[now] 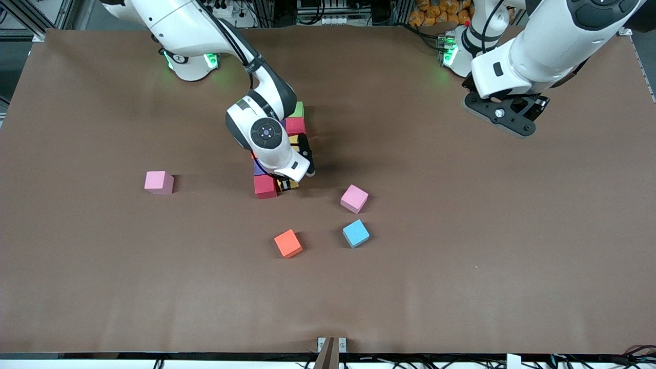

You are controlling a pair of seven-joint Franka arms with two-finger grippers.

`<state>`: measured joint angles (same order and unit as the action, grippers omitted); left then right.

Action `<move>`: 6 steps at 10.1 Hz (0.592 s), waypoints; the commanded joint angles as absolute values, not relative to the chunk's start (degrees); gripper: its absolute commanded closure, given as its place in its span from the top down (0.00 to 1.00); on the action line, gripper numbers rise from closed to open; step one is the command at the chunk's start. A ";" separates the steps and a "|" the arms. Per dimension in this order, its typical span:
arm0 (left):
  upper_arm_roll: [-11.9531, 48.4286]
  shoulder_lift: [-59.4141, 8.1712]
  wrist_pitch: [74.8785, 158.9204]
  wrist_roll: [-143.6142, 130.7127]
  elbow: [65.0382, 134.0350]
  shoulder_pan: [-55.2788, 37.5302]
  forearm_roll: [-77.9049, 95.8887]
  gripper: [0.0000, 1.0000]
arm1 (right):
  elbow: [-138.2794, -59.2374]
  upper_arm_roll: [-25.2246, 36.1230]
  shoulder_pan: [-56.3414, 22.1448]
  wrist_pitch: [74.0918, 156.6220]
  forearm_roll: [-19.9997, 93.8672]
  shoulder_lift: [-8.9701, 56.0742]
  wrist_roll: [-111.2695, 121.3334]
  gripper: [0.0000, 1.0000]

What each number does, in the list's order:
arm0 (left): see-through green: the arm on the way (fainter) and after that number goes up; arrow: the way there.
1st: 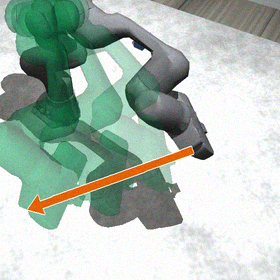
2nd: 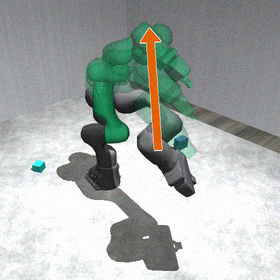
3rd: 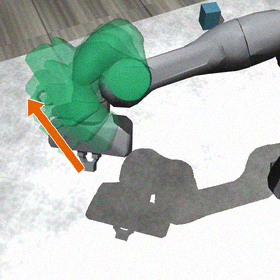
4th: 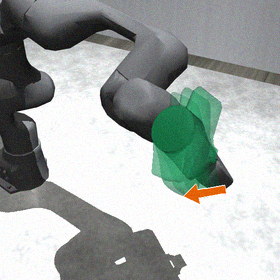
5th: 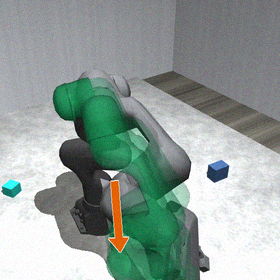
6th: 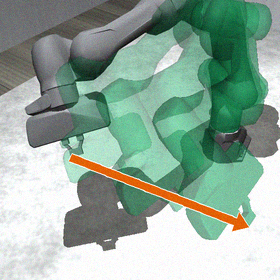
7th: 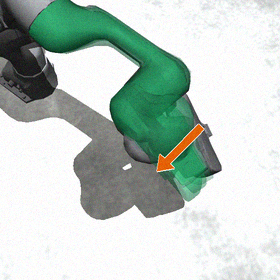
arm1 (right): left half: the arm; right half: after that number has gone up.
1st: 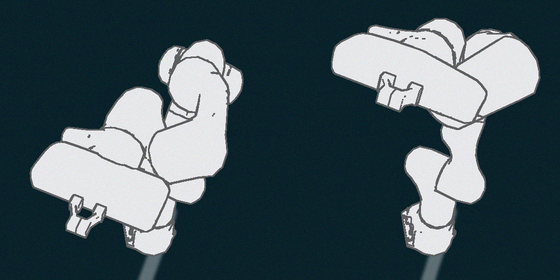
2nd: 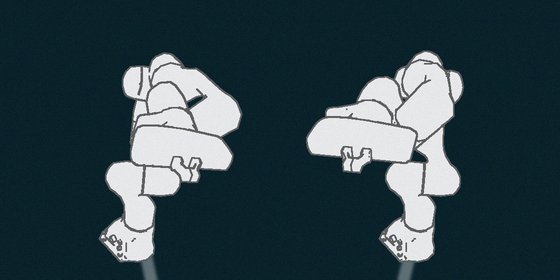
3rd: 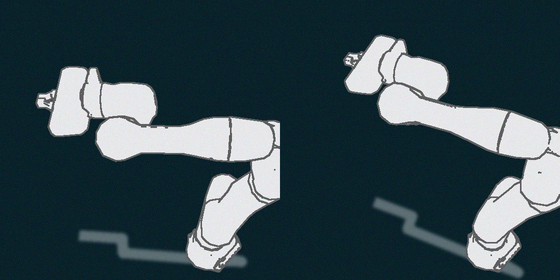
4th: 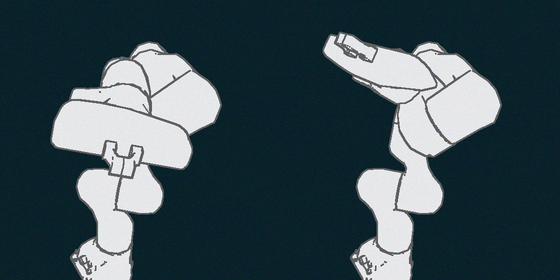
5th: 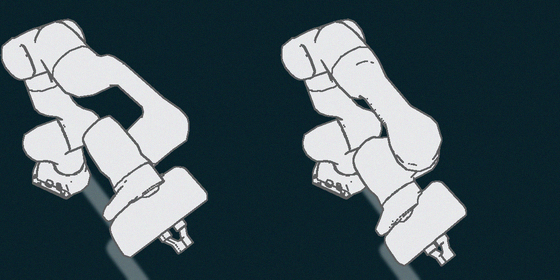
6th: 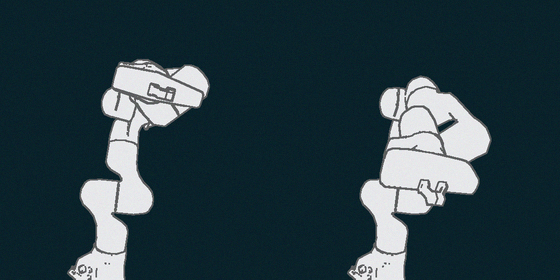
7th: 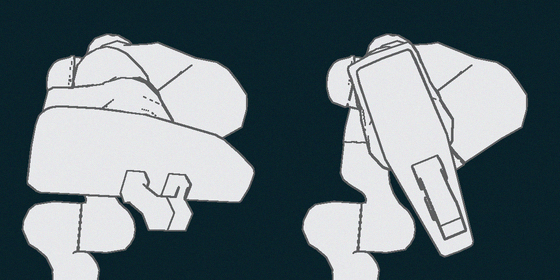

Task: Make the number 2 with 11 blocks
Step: 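Lower the yellow cube beside the pink cube with the right gripper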

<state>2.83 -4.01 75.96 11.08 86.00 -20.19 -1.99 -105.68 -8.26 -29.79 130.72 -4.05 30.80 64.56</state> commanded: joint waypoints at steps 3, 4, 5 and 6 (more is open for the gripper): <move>2.81 -3.78 75.32 10.55 85.52 -19.95 -0.79 1.00 | -106.08 -8.44 -28.74 132.10 -4.48 31.20 65.74 0.00; 2.81 -3.78 75.32 10.55 85.52 -19.86 -0.79 1.00 | -106.08 -8.26 -28.74 132.19 -4.48 31.29 65.92 0.00; 2.81 -3.78 75.32 10.55 85.52 -19.86 -0.79 1.00 | -106.08 -8.17 -28.74 132.54 -4.48 31.38 66.00 0.00; 2.81 -3.78 75.32 10.55 85.52 -19.78 -0.79 1.00 | -106.17 -8.17 -28.74 132.63 -4.48 31.38 66.01 0.00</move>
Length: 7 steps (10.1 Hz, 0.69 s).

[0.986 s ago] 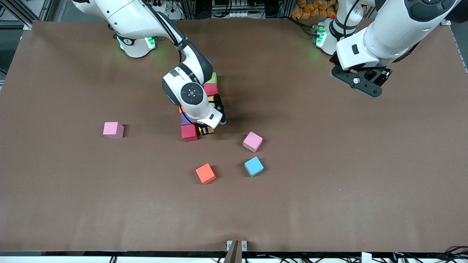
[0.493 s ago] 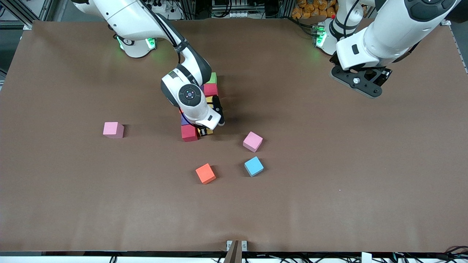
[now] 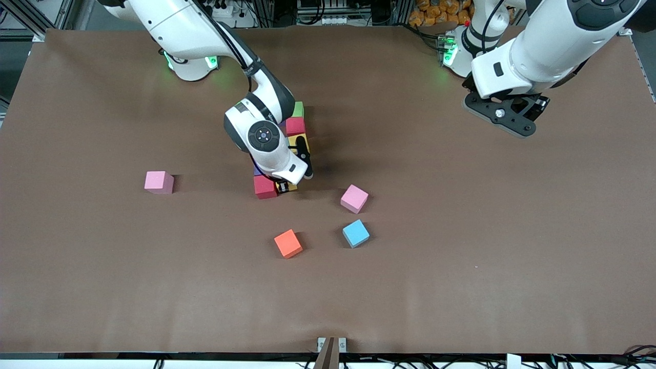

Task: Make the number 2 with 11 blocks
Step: 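Lower the yellow cube beside the pink cube with the right gripper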

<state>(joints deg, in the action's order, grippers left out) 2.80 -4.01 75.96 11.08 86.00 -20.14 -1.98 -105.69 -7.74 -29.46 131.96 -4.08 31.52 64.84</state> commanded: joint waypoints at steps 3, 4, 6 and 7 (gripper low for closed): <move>2.90 -3.78 75.32 10.55 85.52 -19.78 -0.79 1.00 | -106.17 -7.47 -28.74 133.68 -4.57 31.81 66.70 0.00; 2.81 -3.78 75.32 10.55 85.52 -19.78 -0.79 1.00 | -106.17 -7.12 -28.74 133.77 -4.57 31.82 67.06 0.00; 2.81 -3.78 75.32 10.55 85.52 -19.69 -0.70 1.00 | -106.26 -7.03 -28.74 133.77 -4.57 31.82 67.06 0.00; 2.81 -3.78 75.32 10.55 85.52 -19.69 -0.70 1.00 | -106.17 -6.94 -28.74 133.86 -4.57 31.82 67.06 0.00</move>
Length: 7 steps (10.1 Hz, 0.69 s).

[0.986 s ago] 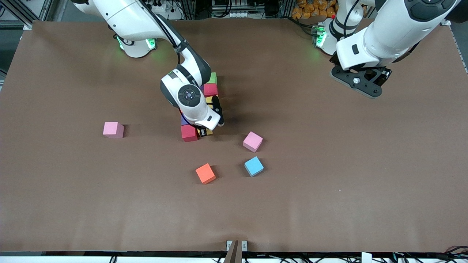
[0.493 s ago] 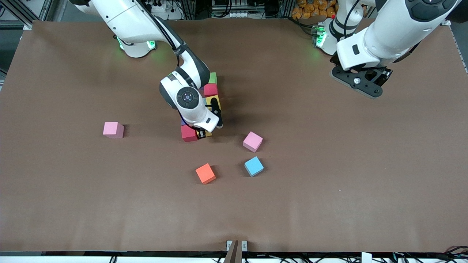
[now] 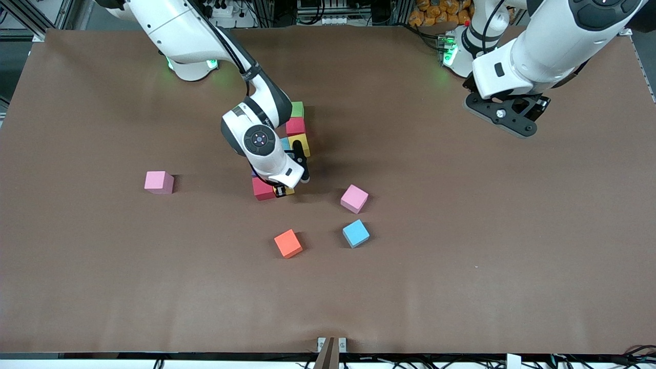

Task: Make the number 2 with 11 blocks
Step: 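Lower the yellow cube beside the pink cube with the right gripper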

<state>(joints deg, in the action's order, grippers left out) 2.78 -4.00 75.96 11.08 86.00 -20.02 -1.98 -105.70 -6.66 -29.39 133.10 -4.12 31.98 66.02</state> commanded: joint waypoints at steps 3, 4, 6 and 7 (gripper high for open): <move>2.81 -3.78 75.32 10.55 85.52 -19.69 -0.70 1.00 | -106.26 -6.77 -28.83 134.73 -4.48 31.90 66.71 0.00; 2.81 -3.78 75.32 10.55 85.52 -19.69 -0.70 1.00 | -106.26 -6.77 -28.83 134.91 -4.48 31.99 66.53 0.00; 2.81 -3.78 75.32 10.55 85.52 -19.69 -0.70 1.00 | -106.26 -6.68 -28.83 135.09 -4.48 32.17 66.45 0.00; 2.90 -3.78 75.32 10.55 85.52 -19.69 -0.70 1.00 | -106.26 -6.59 -28.83 135.00 -4.48 32.08 66.45 0.00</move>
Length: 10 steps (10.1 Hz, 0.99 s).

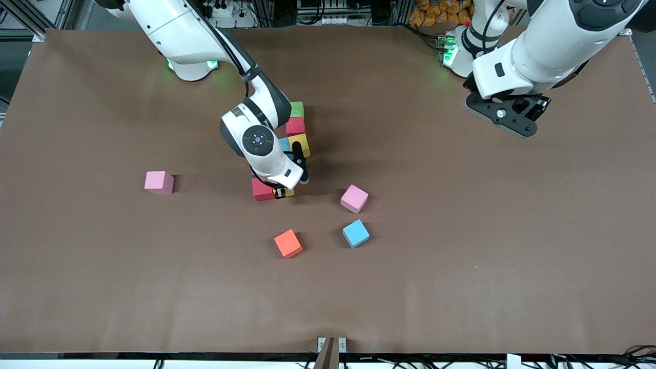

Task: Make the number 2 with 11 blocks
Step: 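Lower the yellow cube beside the pink cube with the right gripper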

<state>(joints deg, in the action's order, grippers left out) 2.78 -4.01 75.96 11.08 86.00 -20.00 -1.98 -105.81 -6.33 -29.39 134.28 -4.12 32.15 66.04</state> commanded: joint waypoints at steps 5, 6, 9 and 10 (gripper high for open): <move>2.81 -3.78 75.41 10.63 85.52 -19.51 -0.70 1.00 | -106.26 -6.59 -28.83 134.91 -4.13 31.99 65.65 1.00; 2.81 -3.78 75.41 10.55 85.52 -19.51 -0.70 1.00 | -106.26 -6.59 -28.83 134.91 -3.96 31.99 65.65 1.00; 2.81 -4.13 75.41 10.63 85.52 -19.51 -0.70 1.00 | -106.26 -6.50 -28.92 134.30 -3.69 31.56 65.48 1.00; 2.81 -4.13 75.41 10.63 85.52 -19.51 -0.70 1.00 | -106.17 -6.16 -29.00 133.95 -3.69 31.29 65.13 1.00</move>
